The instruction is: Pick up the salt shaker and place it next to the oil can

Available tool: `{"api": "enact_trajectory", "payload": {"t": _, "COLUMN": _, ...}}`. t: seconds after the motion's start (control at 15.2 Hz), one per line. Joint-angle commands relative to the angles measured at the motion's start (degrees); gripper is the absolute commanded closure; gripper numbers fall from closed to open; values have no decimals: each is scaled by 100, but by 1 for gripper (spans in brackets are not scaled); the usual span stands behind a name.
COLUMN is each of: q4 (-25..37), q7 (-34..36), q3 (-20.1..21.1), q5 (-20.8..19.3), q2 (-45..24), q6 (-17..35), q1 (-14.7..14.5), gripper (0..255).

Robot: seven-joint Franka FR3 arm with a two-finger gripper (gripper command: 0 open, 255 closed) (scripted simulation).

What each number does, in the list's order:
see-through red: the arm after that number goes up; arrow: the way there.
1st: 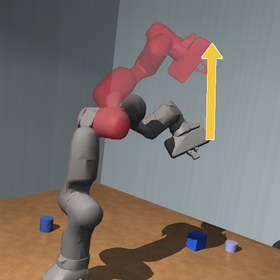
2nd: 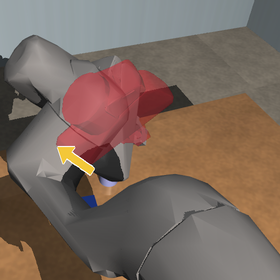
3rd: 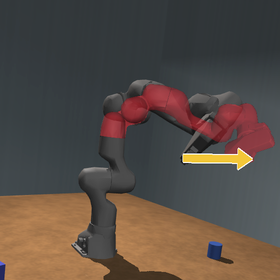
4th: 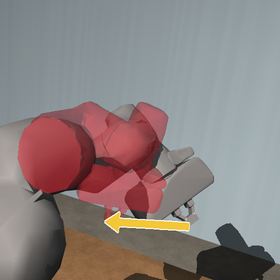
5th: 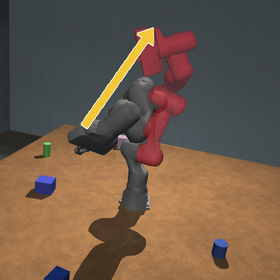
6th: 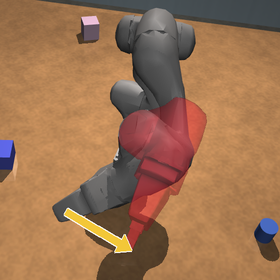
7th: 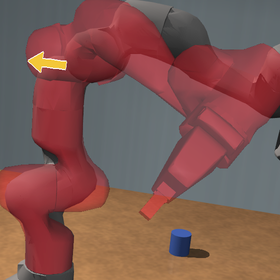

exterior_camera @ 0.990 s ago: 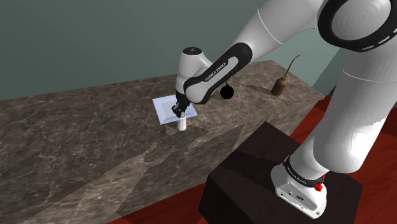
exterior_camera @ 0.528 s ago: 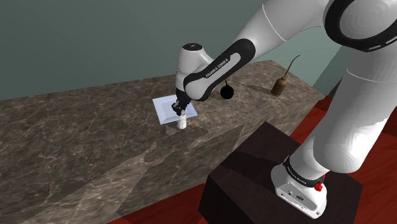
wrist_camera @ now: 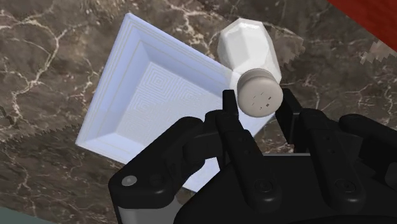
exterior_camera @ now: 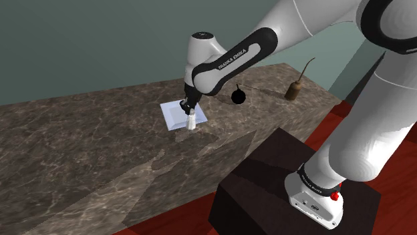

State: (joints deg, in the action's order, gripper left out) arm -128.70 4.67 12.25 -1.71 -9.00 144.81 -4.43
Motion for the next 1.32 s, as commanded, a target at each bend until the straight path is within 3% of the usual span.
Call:
{"api": "enact_trajectory", "payload": {"t": 0.0, "q4": 24, "q7": -33, "q3": 11, "q5": 45, "q2": 120, "q6": -143, "q1": 11, "gripper": 255}}
{"api": "enact_trajectory", "payload": {"t": 1.25, "q4": 627, "q7": -196, "q3": 32, "q5": 300, "q2": 945, "q6": -1552, "q1": 46, "gripper": 255}}
